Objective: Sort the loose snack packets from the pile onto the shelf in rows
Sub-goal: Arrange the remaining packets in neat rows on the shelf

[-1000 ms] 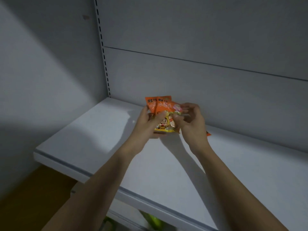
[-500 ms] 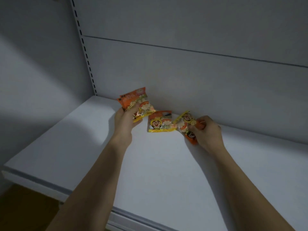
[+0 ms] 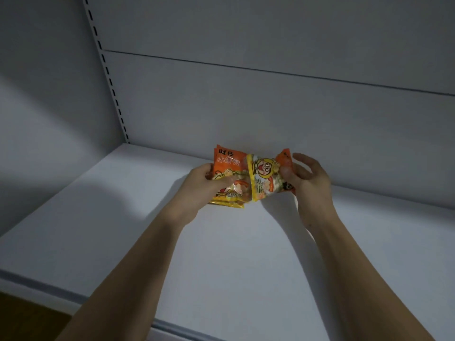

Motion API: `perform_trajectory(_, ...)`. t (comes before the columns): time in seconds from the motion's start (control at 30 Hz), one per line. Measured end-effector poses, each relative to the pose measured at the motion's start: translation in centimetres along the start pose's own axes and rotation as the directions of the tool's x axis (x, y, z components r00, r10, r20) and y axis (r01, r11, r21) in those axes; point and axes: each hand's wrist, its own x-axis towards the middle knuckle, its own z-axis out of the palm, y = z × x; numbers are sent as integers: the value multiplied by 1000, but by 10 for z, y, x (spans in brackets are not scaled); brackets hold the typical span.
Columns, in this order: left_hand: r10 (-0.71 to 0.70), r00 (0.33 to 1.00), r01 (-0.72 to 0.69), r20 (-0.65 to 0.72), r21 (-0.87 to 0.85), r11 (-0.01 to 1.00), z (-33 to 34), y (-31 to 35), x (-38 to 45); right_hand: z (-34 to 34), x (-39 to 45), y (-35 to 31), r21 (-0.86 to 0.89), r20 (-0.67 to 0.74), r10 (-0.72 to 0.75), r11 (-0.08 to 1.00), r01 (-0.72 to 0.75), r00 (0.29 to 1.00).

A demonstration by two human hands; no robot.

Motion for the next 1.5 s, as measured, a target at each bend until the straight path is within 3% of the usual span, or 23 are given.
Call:
perform_trajectory(0.1, -9, 1000, 8, 17, 20, 1000, 2, -1, 0, 4, -3, 2, 15, 100, 45, 999, -47, 994)
perform_trajectory(0.23, -18, 999, 18, 46, -10, 1000, 5, 1, -2, 11, -9, 10, -70, 131, -20, 997, 29, 991)
perform_trajectory(0.47, -37, 986, 86, 161, -311, 947, 11, 8, -2, 13, -10, 15, -233, 184, -87, 964, 129, 979)
perform_trajectory(0.63, -46, 971, 137, 233, -390, 911, 11, 7, -2, 18, -14, 16, -265, 180, -92, 954, 138, 979)
perform_trajectory(0.77, -84, 978, 151, 192, -373, 915, 10, 5, 0, 20, -19, 13, -241, 175, -151, 952, 191, 973)
perform_trajectory(0.87, -130, 981, 174, 147, -344, 923, 11, 3, -1, 21, -21, 5, -68, 146, -94, 992, 105, 985)
perform_trajectory(0.97, -117, 983, 154, 140, -297, 942, 10, 3, -2, 18, -16, 1, -197, 123, -239, 945, 260, 963)
perform_trajectory(1.1, -50, 968, 115, 245, -260, 959, 14, 6, -8, 25, -17, -1, -181, 144, -290, 932, 313, 946)
perform_trajectory(1.27, 39, 940, 41, 338, -225, 973, 21, 6, -12, 29, -21, -7, -353, 165, -419, 820, 450, 893)
perform_trajectory(1.37, 17, 967, 48, 256, -247, 968, 29, 2, -18, 29, -26, -10, -417, 117, -322, 843, 341, 940)
perform_trajectory(1.5, 43, 977, 16, 209, -273, 962, 49, 3, -26, 9, -42, -27, -368, 65, -96, 923, 113, 993)
